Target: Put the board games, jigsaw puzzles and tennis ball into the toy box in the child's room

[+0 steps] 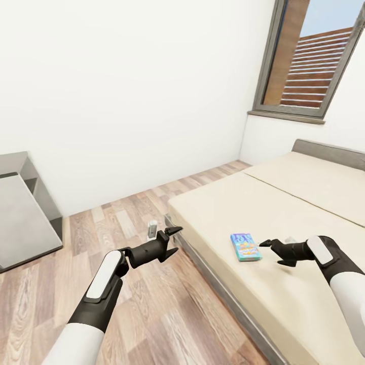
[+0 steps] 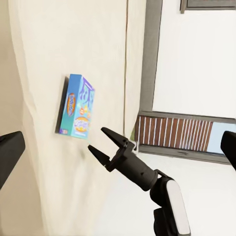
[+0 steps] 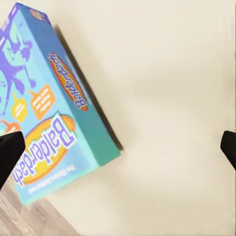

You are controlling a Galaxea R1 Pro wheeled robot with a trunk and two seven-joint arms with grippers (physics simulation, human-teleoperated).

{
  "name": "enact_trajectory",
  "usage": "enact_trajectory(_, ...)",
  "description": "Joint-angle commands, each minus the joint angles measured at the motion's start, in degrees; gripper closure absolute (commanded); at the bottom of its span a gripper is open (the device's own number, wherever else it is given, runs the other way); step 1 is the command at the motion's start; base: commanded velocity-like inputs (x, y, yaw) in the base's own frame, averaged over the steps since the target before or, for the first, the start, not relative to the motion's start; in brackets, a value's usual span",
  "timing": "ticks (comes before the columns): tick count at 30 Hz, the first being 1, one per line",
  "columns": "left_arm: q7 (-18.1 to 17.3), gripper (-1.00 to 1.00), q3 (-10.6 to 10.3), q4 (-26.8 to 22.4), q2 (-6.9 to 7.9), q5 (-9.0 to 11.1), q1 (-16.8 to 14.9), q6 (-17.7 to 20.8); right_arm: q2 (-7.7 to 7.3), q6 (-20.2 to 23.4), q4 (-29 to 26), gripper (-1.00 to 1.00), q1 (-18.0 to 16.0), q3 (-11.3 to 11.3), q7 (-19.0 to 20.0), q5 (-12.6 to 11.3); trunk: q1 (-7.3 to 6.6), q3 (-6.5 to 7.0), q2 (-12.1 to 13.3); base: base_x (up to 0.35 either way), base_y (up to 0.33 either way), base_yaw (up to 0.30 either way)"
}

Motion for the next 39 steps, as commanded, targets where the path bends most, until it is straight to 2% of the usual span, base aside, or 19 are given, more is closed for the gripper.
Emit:
enact_trajectory(1,0.6,-1.00,0.0,-0.1,-0.02,0.6,0.0,0.1,-0.08,0.3,-0.1,-1.00,0.0,-0.3,0.2,0.3,-0.01,-0.05,0.0,0.000,-0.018,-0.180)
enact_trajectory(12,0.6,-1.00,0.1,-0.1,-0.02,0.6,0.0,0.1,-0.33,0.3,-0.3,-1.00,0.0,-0.3,0.2,0.3,-0.01,-0.05,0.0,0.000,-0.008,-0.133)
enact_trajectory(39,0.6,-1.00,0.0,-0.1,-0.02,0.6,0.0,0.1,-0.20,0.3,-0.4,-1.00,0.0,-0.2,0.4,0.2,-0.01,-0.05,0.0,0.036,-0.001,-0.012)
